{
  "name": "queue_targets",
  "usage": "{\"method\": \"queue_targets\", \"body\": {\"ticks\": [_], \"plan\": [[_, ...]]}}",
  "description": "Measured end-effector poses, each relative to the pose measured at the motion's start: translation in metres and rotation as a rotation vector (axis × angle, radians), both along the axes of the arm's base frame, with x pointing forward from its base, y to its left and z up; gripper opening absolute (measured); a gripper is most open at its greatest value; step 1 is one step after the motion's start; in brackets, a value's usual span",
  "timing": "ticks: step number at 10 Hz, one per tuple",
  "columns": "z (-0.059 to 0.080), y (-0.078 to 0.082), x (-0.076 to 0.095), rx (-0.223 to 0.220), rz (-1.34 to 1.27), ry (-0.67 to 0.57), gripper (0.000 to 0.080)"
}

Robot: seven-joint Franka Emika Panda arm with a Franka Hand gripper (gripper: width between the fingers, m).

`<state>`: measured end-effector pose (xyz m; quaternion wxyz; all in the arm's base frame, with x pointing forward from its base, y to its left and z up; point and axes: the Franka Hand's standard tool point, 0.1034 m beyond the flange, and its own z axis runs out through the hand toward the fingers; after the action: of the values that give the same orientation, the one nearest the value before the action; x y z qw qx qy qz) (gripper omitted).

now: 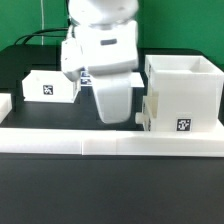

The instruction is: Assemble drawer

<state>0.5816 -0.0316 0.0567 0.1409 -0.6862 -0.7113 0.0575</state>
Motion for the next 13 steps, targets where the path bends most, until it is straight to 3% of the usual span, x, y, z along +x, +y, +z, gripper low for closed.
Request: {"method": "queue_targets", "body": {"ticks": [2, 3, 5, 6, 7, 11, 13], "plan": [[0.027, -0.025, -0.011, -0.014, -0.038, -0.118, 0.0649], [0.031, -0.033, -0.027, -0.021, -0.061, -0.148, 0.0649], [0.036, -0.039, -0.069, -0.039, -0.102, -0.204, 0.0649], [0.029, -0.035, -0.091, -0.040, -0.111, -0.193, 0.0649], [0.021, -0.031, -0.101, -0.035, -0.116, -0.166, 0.0649], [0.023, -0.033, -0.095, -0.064, -0.263, -0.157, 0.0649], [0.017, -0.047, -0.107, -0.114, -0.479, -0.173, 0.0649]]}}
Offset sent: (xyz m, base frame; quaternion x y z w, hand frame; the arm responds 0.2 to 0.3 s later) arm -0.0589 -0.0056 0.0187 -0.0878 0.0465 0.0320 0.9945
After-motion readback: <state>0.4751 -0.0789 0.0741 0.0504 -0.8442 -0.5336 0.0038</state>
